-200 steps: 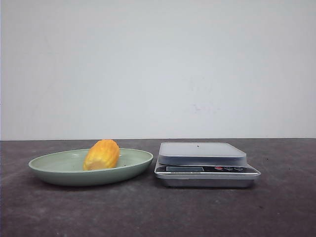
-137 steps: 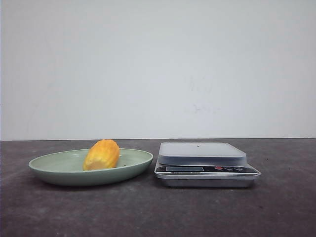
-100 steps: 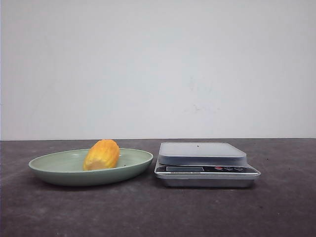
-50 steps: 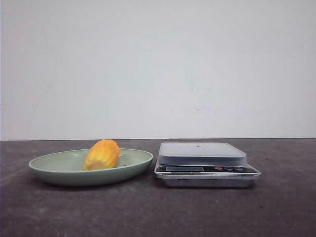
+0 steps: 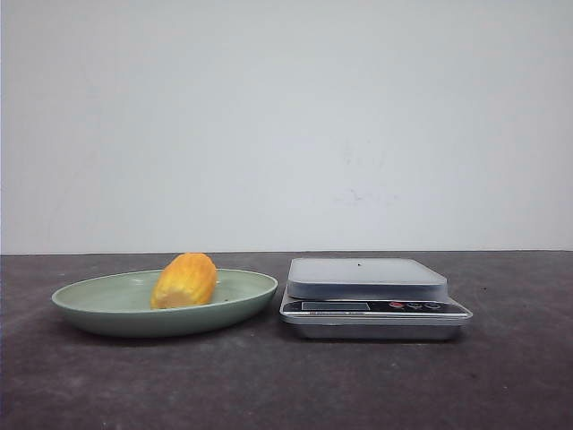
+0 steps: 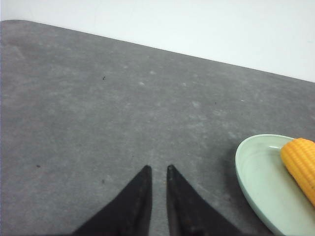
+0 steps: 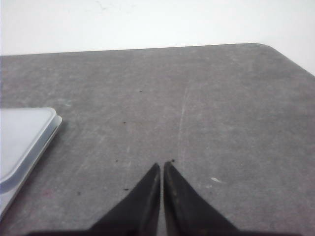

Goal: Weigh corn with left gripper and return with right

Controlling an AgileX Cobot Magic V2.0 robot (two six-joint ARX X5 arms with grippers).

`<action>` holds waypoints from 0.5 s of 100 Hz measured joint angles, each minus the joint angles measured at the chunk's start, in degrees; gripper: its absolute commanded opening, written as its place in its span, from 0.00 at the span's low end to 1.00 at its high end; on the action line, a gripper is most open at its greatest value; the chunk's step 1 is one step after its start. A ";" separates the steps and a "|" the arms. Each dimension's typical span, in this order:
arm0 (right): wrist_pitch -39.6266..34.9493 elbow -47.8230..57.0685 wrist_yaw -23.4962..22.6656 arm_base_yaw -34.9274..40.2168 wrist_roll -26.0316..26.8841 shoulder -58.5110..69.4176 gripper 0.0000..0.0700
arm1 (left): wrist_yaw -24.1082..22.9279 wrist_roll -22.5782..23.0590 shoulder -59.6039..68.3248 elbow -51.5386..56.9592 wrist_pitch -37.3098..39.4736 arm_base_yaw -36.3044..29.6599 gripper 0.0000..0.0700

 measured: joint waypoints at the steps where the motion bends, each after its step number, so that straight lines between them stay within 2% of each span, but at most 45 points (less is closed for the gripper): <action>1: 0.00 0.00 0.00 0.00 0.17 0.00 0.01 | 0.02 -0.35 0.00 0.00 0.00 0.00 0.02; 22: -2.01 5.68 -1.05 0.00 5.51 2.23 0.00 | 1.77 -8.81 2.19 3.10 -2.45 -0.24 0.02; 31: -2.75 13.20 -1.36 0.00 6.54 6.60 0.00 | 1.79 -11.19 6.16 9.40 -2.73 -0.39 0.02; 42: -4.37 22.08 -1.36 0.00 6.49 14.86 0.01 | 1.84 -11.76 13.25 19.87 -3.28 -0.39 0.02; 46: -4.50 24.79 -1.68 0.00 6.51 18.08 0.07 | 2.27 -11.52 16.50 23.82 -3.69 -0.39 0.06; 50: -4.68 27.30 -2.32 0.00 6.49 20.96 0.27 | 3.56 -11.08 19.74 27.61 -4.24 -0.39 0.22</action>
